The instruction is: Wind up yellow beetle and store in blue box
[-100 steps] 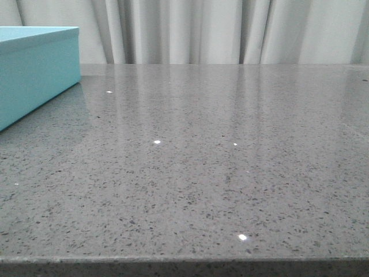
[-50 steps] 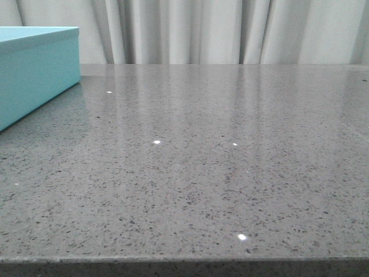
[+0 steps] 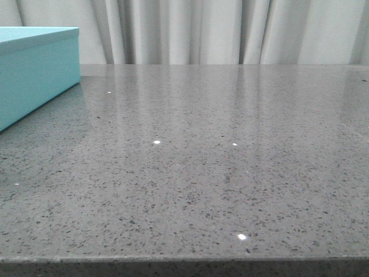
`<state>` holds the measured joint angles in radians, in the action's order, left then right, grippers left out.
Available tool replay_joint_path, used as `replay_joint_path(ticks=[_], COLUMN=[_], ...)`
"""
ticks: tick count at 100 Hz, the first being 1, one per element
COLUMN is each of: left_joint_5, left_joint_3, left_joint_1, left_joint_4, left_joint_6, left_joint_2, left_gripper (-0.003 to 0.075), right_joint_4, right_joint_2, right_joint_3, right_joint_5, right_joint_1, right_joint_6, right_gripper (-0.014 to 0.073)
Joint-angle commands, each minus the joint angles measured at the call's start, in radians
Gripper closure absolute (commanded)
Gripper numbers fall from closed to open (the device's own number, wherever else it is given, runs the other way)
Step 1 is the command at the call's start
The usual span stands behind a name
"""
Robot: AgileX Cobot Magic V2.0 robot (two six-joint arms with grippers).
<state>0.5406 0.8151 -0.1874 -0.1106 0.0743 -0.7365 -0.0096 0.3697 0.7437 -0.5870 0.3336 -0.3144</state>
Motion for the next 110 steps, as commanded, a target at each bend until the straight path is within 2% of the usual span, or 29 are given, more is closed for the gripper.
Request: replay_joint_path(ticks=[1,31,60,110], left_joint_5=[-0.131,-0.215,-0.227,-0.233], left_joint_3=[-0.033,-0.231,-0.355,-0.378], left_joint_1=[-0.016,-0.016,-0.016,-0.016], left_joint_4=[-0.014,-0.014,-0.014,-0.014], left_joint_6=[0.002,0.002,0.002,0.002], left_joint_2=[0.053,0.207,0.363,0.401], left_gripper=[0.0741,0.0741,0.0741,0.0741], right_joint_4=[-0.057,-0.116,-0.174,-0.176], right_joint_2=[-0.038,-0.195,-0.321,-0.335], right_joint_3=[-0.019,-0.155,-0.251,-0.257], right_joint_5=[0.132,0.172,0.198,0.197], right_joint_1=[0.000,0.000,0.000,0.000], right_joint_6=[0.014,0.014,0.014,0.014], right_gripper=[0.0660,0.0660,0.0660,0.0660])
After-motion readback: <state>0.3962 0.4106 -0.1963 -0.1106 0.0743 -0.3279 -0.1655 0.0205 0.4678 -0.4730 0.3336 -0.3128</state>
